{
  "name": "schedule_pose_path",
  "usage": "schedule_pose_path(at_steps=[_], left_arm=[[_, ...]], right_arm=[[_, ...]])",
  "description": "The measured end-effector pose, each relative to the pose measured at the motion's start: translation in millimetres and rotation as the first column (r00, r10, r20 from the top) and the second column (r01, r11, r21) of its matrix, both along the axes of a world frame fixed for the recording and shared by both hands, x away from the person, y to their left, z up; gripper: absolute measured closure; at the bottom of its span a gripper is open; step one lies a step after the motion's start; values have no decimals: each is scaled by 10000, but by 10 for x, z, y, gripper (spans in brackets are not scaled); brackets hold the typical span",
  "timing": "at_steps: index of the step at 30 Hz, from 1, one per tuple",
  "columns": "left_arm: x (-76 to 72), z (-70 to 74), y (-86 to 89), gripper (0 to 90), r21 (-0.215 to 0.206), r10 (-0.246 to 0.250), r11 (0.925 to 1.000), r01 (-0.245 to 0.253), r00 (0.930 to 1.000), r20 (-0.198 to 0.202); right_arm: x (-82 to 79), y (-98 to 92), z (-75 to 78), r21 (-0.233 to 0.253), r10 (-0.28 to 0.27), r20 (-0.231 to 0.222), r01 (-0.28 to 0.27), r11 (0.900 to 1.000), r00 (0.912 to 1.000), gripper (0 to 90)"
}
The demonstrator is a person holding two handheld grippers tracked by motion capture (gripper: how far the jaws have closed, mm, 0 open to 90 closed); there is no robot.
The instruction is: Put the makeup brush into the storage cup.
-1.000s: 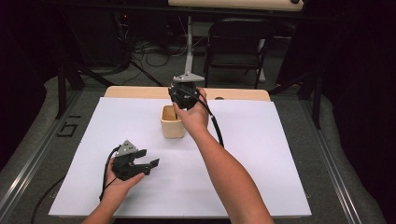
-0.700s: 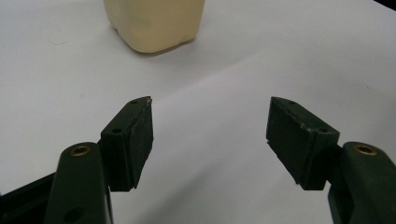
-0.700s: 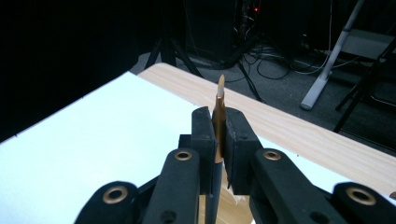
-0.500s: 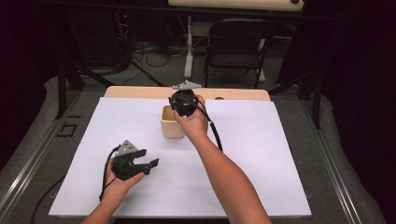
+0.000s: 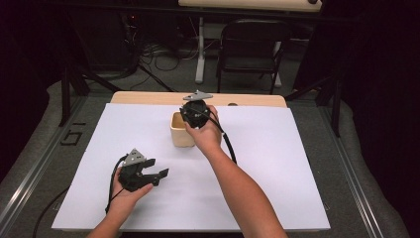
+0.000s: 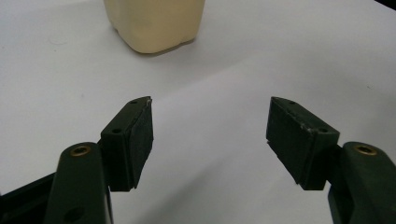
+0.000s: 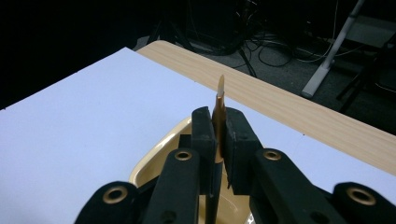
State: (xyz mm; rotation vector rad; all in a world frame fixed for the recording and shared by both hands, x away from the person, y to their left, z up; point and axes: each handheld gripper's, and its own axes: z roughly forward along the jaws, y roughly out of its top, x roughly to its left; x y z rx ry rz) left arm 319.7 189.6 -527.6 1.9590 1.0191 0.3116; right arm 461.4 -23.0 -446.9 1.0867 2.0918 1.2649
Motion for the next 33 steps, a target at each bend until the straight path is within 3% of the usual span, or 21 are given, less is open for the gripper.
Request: schedule_pose_path(at_steps=[33], left_arm=[[2, 0, 1, 323, -2, -14, 10000, 14, 10000, 9]], right_arm=[[-14, -15, -92, -212, 85, -182, -89, 9997, 9998, 840]])
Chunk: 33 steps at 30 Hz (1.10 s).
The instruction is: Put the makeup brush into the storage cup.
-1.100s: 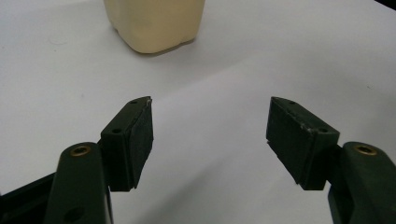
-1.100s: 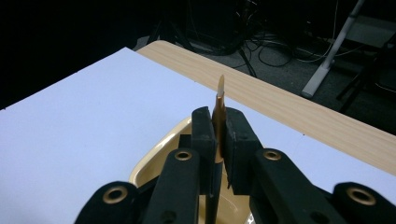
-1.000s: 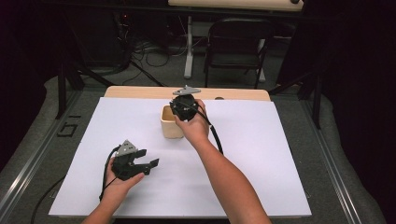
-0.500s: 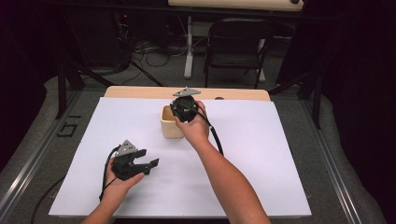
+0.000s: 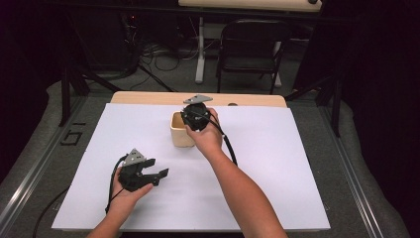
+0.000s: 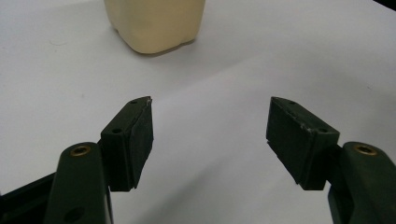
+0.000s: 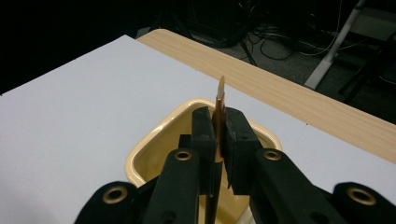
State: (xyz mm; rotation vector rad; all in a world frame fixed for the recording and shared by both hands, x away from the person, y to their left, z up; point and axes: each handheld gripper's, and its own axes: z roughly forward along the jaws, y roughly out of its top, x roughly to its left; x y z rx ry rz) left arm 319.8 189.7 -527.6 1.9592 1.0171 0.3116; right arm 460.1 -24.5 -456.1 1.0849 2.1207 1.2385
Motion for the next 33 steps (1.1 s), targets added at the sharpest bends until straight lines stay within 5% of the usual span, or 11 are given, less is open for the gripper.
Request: schedule_pose_path(at_steps=[27, 31, 33], left_arm=[[0, -6, -4, 322, -39, 32, 10000, -32, 10000, -47], [3, -4, 7, 322, -15, 46, 10000, -46, 10000, -17], [3, -3, 9, 322, -31, 65, 10000, -65, 10000, -61]], right_arm=[[-1, -12, -30, -113, 149, -213, -151, 9998, 9997, 827], [16, -3, -46, 385, 450, -330, -437, 9983, 9984, 470], [6, 1, -41, 105, 494, -154, -493, 9987, 9987, 405]])
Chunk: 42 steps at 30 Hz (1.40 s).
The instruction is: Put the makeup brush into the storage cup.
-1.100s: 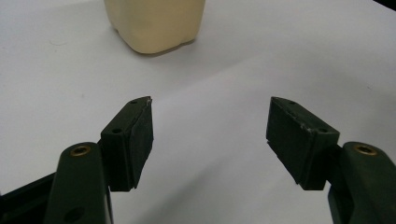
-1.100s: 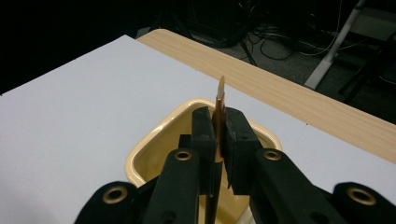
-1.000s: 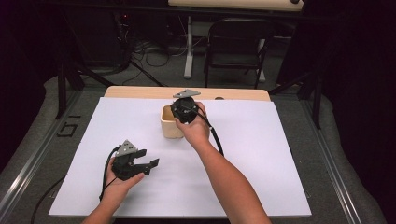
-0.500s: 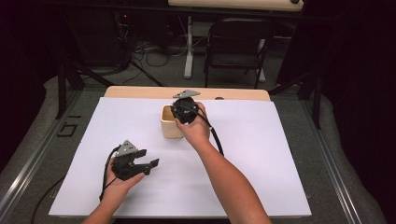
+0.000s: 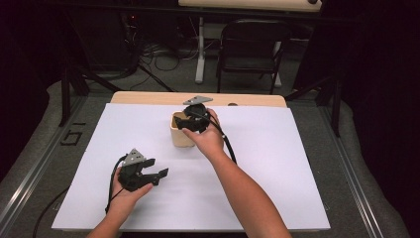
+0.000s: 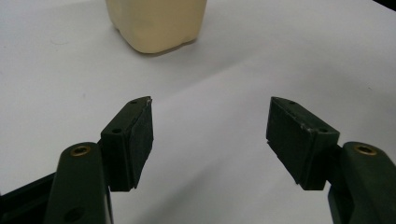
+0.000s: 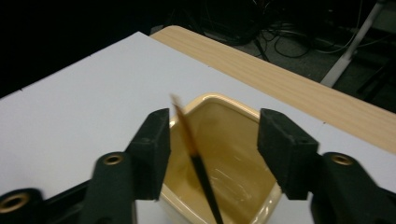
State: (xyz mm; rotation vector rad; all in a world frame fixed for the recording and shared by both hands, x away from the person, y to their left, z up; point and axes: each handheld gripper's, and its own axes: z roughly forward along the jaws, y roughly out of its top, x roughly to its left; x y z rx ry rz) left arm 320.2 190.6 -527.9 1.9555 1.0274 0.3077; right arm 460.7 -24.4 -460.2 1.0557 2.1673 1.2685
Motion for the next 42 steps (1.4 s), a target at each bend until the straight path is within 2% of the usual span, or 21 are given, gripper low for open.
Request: schedule_pose_path(at_steps=[5, 10, 12, 18, 27, 31, 42], left_arm=[[-1, 2, 1, 322, 0, 27, 10000, -27, 10000, 31], [-1, 3, 3, 322, -3, 38, 10000, -38, 10000, 37], [0, 2, 4, 322, -19, 37, 10000, -37, 10000, 40], [0, 0, 2, 322, -21, 55, 10000, -55, 10000, 13], [1, 2, 12, 322, -29, 61, 10000, -61, 10000, 25], [-1, 6, 19, 322, -37, 104, 9999, -104, 9999, 5], [3, 5, 29, 322, -79, 216, 9997, -215, 9998, 15]], right_arm=[[-31, -29, 31, -313, 48, 208, -41, 9995, 9998, 368], [-48, -71, 50, -269, -23, 180, 27, 9996, 9998, 377], [-58, -82, 60, -241, -87, 18, 87, 9997, 10000, 402], [-60, -110, 79, -118, -53, 61, 54, 9999, 10000, 417], [-66, -166, 106, -202, -82, 130, 85, 9998, 9999, 416], [-68, -252, 131, -248, -136, 231, 142, 9996, 9996, 415], [-30, -632, 157, -477, -809, 373, 827, 9954, 9960, 416]])
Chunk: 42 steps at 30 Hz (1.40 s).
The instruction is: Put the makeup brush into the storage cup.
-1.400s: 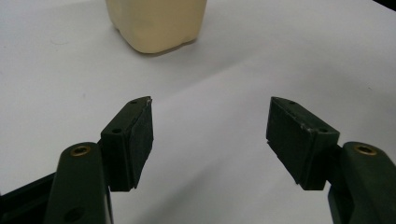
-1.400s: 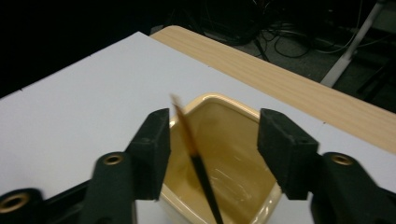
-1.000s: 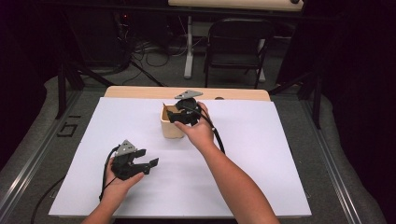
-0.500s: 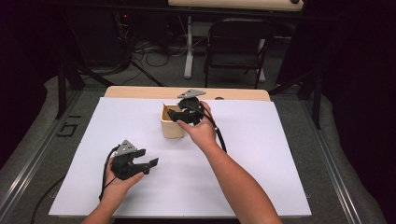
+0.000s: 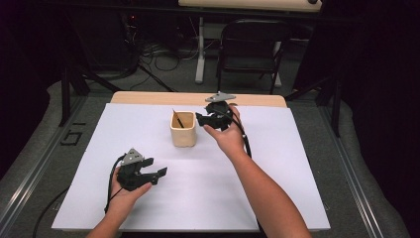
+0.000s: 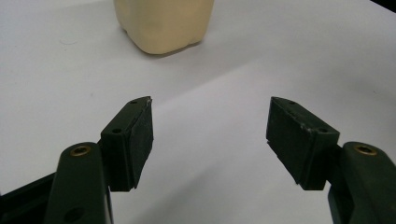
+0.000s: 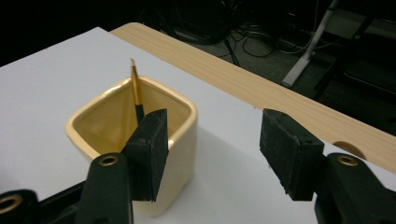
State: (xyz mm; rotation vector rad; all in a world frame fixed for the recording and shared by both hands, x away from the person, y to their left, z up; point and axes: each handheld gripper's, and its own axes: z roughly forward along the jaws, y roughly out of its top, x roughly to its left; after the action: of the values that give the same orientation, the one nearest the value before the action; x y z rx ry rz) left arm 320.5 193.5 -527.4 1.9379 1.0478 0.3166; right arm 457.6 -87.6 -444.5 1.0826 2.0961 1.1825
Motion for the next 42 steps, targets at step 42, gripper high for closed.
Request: schedule_pose_path(at_steps=[42], left_arm=[[18, 9, 137, 322, -71, 510, 9987, -510, 9987, 12]], right_arm=[[-832, -1245, -195, -84, -1014, 140, 1015, 9948, 9948, 374]])
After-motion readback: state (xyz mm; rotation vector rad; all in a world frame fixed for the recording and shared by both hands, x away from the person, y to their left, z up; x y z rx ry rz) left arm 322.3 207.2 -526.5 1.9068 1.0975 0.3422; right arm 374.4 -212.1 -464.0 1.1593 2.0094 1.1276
